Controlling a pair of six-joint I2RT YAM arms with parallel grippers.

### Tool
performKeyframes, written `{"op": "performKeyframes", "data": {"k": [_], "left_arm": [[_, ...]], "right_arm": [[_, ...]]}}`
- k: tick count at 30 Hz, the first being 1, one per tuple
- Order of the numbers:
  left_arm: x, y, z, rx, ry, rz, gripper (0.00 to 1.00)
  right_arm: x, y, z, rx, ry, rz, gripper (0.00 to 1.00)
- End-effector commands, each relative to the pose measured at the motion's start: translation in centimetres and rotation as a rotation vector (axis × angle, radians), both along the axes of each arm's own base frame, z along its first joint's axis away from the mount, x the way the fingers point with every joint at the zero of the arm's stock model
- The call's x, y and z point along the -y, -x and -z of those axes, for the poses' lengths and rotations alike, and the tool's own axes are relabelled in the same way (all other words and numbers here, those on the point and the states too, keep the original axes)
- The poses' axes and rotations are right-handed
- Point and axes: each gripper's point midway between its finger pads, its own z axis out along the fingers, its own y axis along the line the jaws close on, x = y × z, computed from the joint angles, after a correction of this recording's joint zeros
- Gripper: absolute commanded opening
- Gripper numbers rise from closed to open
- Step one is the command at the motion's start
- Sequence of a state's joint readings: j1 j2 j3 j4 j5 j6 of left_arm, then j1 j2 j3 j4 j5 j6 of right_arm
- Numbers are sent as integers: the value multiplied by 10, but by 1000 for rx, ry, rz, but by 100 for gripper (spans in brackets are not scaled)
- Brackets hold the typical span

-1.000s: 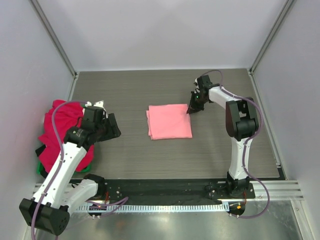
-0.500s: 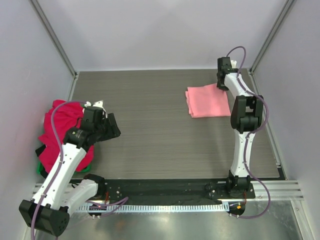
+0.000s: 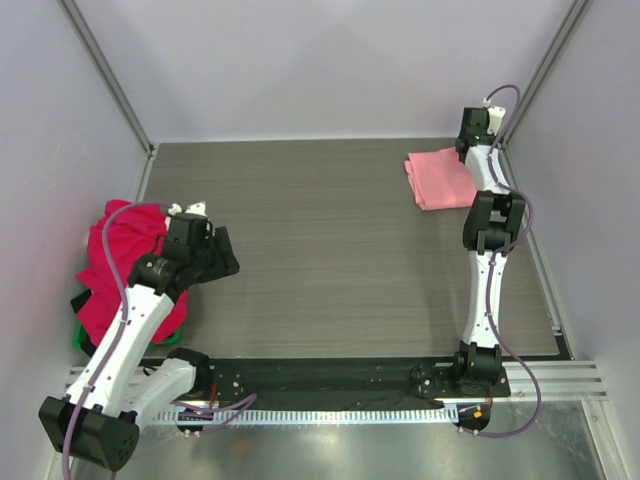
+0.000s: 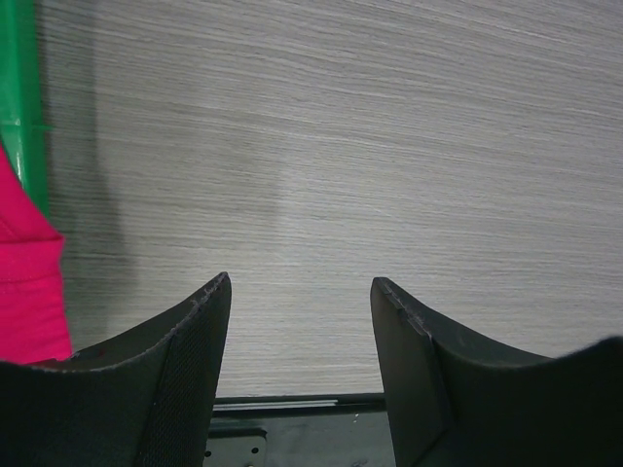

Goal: Fold and stack the t-shirts

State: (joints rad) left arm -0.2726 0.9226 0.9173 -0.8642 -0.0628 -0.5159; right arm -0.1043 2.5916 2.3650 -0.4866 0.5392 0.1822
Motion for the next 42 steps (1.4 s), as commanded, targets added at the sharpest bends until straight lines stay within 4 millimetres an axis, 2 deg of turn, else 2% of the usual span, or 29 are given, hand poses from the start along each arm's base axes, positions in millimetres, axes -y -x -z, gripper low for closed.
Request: {"op": "performKeyframes", "data": {"k": [1, 2, 4, 8, 9, 15, 20, 21, 22, 23, 24, 25, 26, 27, 28, 29, 30, 31, 32, 33, 35, 36, 37, 38, 39, 40, 42], "left_arm": [[-5, -8, -4, 32, -13, -26, 61], [-4, -8, -3, 31, -14, -26, 61], [-6, -8, -1, 24, -21, -34, 61], [-6, -9, 4, 1, -29, -39, 61], [-7, -10, 5, -3, -32, -40, 61], [-8, -10, 11, -28, -44, -47, 60], [-10, -11, 15, -49, -56, -57, 60], [-9, -11, 16, -53, -58, -55, 60], [-9, -11, 16, -54, -58, -55, 60], [-10, -11, 15, -51, -57, -57, 60], [-10, -11, 15, -48, -58, -58, 60], [-10, -11, 14, -45, -57, -58, 61], [-10, -10, 13, -40, -56, -59, 61], [-11, -10, 12, -33, -55, -60, 61], [-11, -10, 9, -24, -53, -61, 61], [-11, -10, 9, -21, -51, -60, 62], [-11, -10, 5, -8, -48, -60, 62], [-11, -9, 3, 1, -42, -60, 63], [-11, -9, 1, 9, -40, -59, 63], [-11, -9, -2, 24, -37, -60, 63], [-14, -8, -11, 67, -28, -70, 63], [-14, -7, -14, 81, -25, -73, 63], [-15, -6, -20, 112, -17, -76, 64], [-16, -6, -23, 124, -15, -80, 64], [-18, -6, -25, 135, -13, -86, 66], [-18, -6, -27, 146, -9, -89, 67], [-19, -5, -30, 164, -3, -92, 68]], "right_arm": [[23, -35, -58, 239, 75, 75, 1], [27, -38, -48, 237, 77, 81, 1], [37, -45, -56, 298, 92, 95, 1], [51, -50, -56, 360, 112, 137, 1], [56, -51, -49, 368, 112, 150, 1], [79, -53, -42, 443, 134, 236, 1], [89, -60, -50, 547, 148, 275, 1], [91, -62, -57, 585, 149, 282, 7], [90, -64, -59, 607, 146, 278, 19], [87, -69, -67, 634, 135, 255, 53], [86, -71, -74, 662, 128, 247, 67], [83, -73, -85, 690, 113, 239, 76], [80, -72, -113, 733, 103, 231, 83], [77, -68, -129, 751, 96, 239, 92], [74, -63, -126, 739, 78, 253, 96], [69, -53, -173, 803, 68, 256, 100], [62, -50, -185, 820, 52, 246, 100], [56, -45, -177, 795, 35, 248, 100], [51, -39, -195, 814, 24, 245, 100], [38, -29, -225, 831, 9, 227, 100], [19, -19, -239, 812, -34, 185, 100], [6, -2, -267, 803, -54, 155, 100], [-9, 5, -257, 752, -82, 125, 100], [-27, 10, -256, 723, -132, 69, 100], [-41, 23, -257, 709, -191, 50, 100], [-67, 45, -255, 676, -235, -11, 100], [-102, 72, -254, 662, -315, -88, 100]]}}
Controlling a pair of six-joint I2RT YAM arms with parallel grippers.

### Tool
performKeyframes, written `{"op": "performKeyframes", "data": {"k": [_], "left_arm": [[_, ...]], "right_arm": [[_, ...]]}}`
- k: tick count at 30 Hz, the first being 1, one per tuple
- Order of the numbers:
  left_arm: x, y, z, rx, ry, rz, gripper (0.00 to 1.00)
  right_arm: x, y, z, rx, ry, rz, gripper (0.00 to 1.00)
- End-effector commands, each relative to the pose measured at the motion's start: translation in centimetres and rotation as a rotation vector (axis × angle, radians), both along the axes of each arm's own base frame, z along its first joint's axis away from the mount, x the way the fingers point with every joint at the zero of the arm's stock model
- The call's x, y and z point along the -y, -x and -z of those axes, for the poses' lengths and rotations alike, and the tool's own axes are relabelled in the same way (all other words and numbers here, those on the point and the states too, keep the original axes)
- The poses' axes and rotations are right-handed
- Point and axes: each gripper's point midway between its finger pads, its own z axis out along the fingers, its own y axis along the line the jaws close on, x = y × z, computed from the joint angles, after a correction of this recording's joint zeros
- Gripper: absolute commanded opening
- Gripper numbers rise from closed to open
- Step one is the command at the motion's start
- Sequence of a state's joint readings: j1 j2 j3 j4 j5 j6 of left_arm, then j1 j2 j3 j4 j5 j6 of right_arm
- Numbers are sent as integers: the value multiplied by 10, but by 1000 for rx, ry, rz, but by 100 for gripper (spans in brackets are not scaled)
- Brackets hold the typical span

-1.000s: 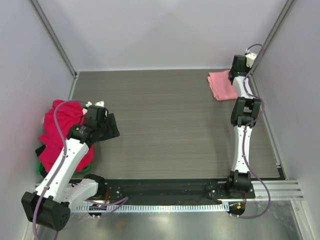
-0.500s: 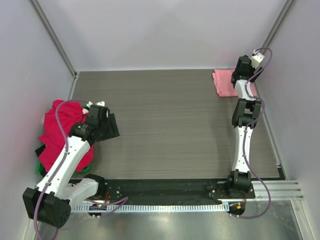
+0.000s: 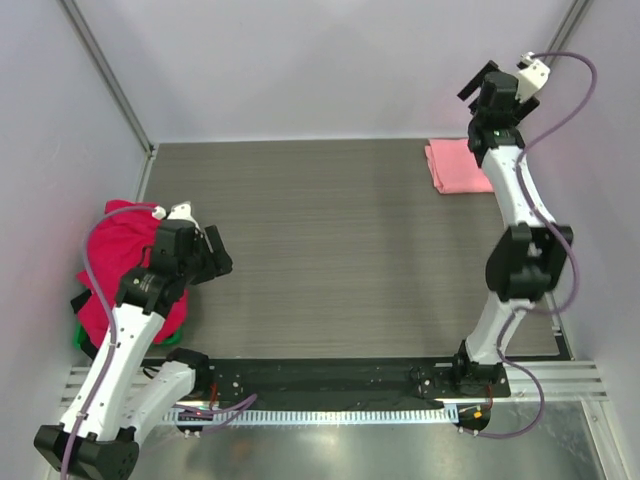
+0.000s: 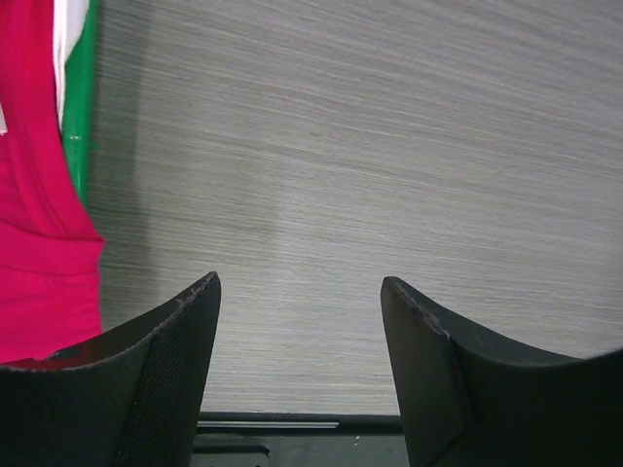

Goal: Fold and stack the t-shirts

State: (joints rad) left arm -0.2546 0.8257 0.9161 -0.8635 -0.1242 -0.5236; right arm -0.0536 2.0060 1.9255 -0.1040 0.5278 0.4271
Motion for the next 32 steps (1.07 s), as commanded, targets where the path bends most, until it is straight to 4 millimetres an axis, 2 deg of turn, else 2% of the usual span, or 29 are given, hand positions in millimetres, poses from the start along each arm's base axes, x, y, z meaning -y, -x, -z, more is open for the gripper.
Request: {"op": "performKeyframes", "data": {"k": [1, 2, 3, 4, 5, 6, 7, 8, 9, 10, 11, 12, 13, 15, 16, 17, 18, 19, 21, 22, 25, 32], "left_arm": [[-2, -6, -11, 65, 16, -19, 70], [0, -6, -12, 72, 23, -13, 75], [0, -6, -12, 72, 24, -8, 78], [0, -5, -12, 71, 22, -9, 84], [-1, -5, -14, 81, 20, -15, 86], [-4, -5, -14, 83, 14, -32, 92], [-7, -5, -14, 82, 8, -44, 100], [-8, -5, -15, 84, 3, -54, 100], [-10, -4, -15, 87, 0, -58, 100], [-10, -4, -15, 85, -1, -60, 100], [-10, -4, -15, 85, 1, -62, 100], [-10, -4, -15, 87, 1, -65, 100], [-12, -4, -16, 90, -2, -72, 100], [-13, -3, -16, 89, -3, -77, 100], [-14, -3, -16, 90, -6, -81, 100], [-13, -3, -16, 89, -7, -81, 100], [-13, -3, -15, 89, -5, -82, 100], [-14, -3, -16, 89, -5, -85, 100], [-13, -3, -15, 86, -3, -85, 100], [-14, -3, -15, 84, -4, -87, 100], [-16, -3, -15, 84, -11, -100, 100], [-20, -3, -12, 73, -22, -125, 100]], "right_arm": [[-83, 68, -11, -6, -123, -228, 100], [-119, 82, -6, -26, -127, -301, 100], [-142, 97, 0, -49, -115, -359, 100], [-160, 118, 27, -113, -105, -407, 100], [-199, 145, 12, -83, -92, -493, 100], [-217, 163, 16, -87, -85, -545, 100], [-230, 182, 47, -150, -72, -588, 100], [-244, 205, 40, -125, -87, -632, 100], [-277, 227, 50, -139, -117, -738, 100], [-290, 247, 83, -196, -157, -778, 100], [-301, 263, 77, -149, -197, -823, 100], [-329, 287, 87, -160, -214, -919, 100], [-334, 307, 118, -216, -212, -956, 100], [-348, 330, 131, -216, -247, -991, 100], [-353, 347, 150, -256, -231, -1015, 100], [-354, 355, 159, -276, -241, -1013, 100], [-352, 361, 162, -281, -239, -1015, 100], [-348, 368, 174, -300, -205, -1001, 100], [-333, 373, 187, -326, -202, -928, 100], [-327, 374, 185, -306, -211, -915, 100], [-330, 380, 176, -239, -240, -977, 100], [-326, 379, 176, -224, -255, -960, 100]]}}
